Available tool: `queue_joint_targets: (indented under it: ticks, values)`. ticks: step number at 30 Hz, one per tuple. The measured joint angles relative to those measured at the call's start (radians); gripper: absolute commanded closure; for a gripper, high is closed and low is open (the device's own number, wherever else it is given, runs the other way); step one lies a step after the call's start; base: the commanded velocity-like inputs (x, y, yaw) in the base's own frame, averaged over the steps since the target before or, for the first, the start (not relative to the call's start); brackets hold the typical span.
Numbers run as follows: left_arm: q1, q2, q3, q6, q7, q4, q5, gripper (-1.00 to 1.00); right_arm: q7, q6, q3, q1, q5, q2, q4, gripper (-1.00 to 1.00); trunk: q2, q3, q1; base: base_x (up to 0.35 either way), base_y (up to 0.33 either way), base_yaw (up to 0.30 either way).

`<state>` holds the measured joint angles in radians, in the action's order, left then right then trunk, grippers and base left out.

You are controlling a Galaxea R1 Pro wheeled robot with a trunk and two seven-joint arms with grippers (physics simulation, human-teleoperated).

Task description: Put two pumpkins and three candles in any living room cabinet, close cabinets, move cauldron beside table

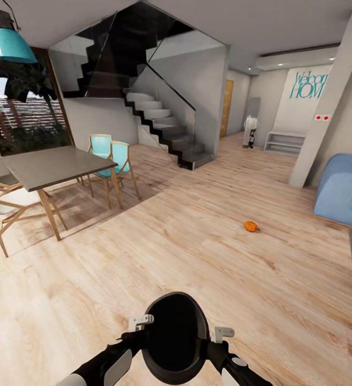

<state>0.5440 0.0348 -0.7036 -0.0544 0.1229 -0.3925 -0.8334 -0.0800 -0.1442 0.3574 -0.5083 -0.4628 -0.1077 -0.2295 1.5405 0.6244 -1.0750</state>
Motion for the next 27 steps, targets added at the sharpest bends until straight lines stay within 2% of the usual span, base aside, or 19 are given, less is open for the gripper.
queue_joint_targets:
  ticks: [27]
  values:
    - [0.000,0.001,-0.001,0.000,0.000,0.003,-0.001,1.00,-0.001,0.001,0.000,0.000,0.000,0.000,0.003,1.00,0.000,-0.016,0.000,0.000,0.000,-0.264]
